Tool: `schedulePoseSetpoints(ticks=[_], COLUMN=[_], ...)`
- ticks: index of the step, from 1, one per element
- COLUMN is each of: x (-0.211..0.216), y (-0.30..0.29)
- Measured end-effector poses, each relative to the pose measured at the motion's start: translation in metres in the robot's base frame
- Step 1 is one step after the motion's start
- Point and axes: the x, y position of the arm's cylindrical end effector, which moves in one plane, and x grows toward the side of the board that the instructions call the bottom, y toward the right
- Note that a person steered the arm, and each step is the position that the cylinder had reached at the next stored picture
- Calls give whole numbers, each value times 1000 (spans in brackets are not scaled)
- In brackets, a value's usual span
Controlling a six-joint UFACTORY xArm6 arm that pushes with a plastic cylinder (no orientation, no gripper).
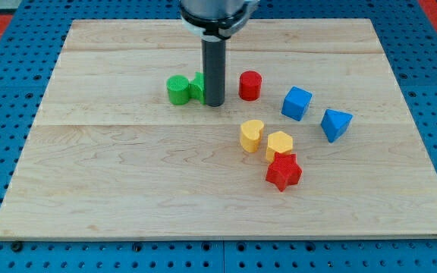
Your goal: Move the red circle above the green circle
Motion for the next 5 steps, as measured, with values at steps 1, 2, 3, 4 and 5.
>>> schedulePoseSetpoints(ticks=[1,2,3,4,5], x=[0,0,8,9,9], y=[-1,2,20,39,41])
